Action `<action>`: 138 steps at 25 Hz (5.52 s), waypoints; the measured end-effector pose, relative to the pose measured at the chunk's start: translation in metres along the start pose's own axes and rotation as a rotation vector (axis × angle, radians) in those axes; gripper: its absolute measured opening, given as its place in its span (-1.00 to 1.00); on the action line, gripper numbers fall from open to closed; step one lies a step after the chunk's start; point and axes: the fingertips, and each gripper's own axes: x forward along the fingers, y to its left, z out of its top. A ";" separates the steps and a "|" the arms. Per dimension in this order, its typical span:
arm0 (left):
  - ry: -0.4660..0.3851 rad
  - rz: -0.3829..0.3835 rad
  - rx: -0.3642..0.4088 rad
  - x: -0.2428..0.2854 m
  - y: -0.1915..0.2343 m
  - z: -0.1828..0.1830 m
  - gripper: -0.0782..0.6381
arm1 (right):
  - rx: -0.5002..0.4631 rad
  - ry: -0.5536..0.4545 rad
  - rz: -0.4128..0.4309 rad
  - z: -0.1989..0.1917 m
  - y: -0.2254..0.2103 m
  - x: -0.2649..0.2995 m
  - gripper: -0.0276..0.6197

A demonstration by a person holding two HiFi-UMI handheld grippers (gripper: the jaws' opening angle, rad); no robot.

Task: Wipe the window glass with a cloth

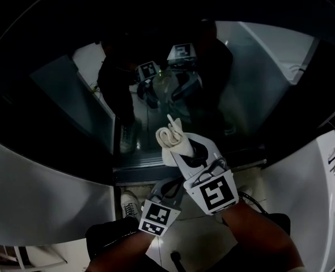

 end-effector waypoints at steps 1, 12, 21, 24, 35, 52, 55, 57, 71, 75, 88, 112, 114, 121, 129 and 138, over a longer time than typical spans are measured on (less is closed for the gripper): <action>0.007 0.007 -0.003 0.001 0.002 0.000 -0.73 | 0.007 -0.011 0.011 0.002 -0.002 0.004 -0.64; 0.033 0.047 -0.015 0.006 0.001 0.015 -0.73 | -0.007 -0.046 0.071 0.011 -0.011 0.021 -0.64; 0.023 -0.004 -0.032 0.001 0.014 0.013 -0.73 | -0.019 -0.017 -0.013 0.006 -0.027 0.032 -0.64; 0.018 -0.030 -0.032 -0.001 0.020 0.010 -0.73 | -0.054 0.022 -0.034 0.000 -0.031 0.035 -0.64; 0.037 -0.169 -0.053 -0.030 0.033 0.017 -0.73 | -0.081 0.150 -0.129 0.007 -0.028 0.044 -0.64; 0.013 -0.292 -0.032 -0.030 0.034 0.006 -0.73 | -0.090 0.164 -0.202 0.009 -0.029 0.045 -0.64; 0.009 -0.303 -0.026 -0.031 0.034 0.004 -0.73 | -0.102 0.180 -0.209 0.009 -0.028 0.044 -0.64; 0.010 -0.309 -0.022 -0.031 0.037 0.003 -0.73 | -0.101 0.183 -0.222 0.008 -0.029 0.045 -0.64; -0.006 -0.402 -0.008 -0.045 0.051 0.003 -0.73 | -0.109 0.240 -0.328 0.008 -0.031 0.044 -0.64; -0.003 -0.431 -0.024 -0.051 0.054 0.002 -0.73 | -0.107 0.255 -0.361 0.010 -0.030 0.044 -0.64; 0.009 -0.587 -0.003 -0.077 0.090 -0.014 -0.73 | -0.094 0.341 -0.541 0.019 -0.020 0.053 -0.64; -0.015 -0.614 0.011 -0.074 0.093 -0.013 -0.73 | -0.119 0.383 -0.621 0.010 -0.033 0.038 -0.63; -0.019 -0.616 0.012 -0.074 0.092 -0.013 -0.73 | -0.117 0.387 -0.625 0.009 -0.034 0.037 -0.63; -0.011 -0.605 0.014 -0.074 0.096 -0.015 -0.73 | -0.103 0.385 -0.628 0.008 -0.035 0.037 -0.63; -0.013 -0.592 0.005 -0.075 0.104 -0.015 -0.73 | -0.111 0.389 -0.626 0.008 -0.036 0.038 -0.63; -0.008 -0.574 0.002 -0.079 0.117 -0.018 -0.73 | -0.112 0.396 -0.622 0.007 -0.035 0.038 -0.63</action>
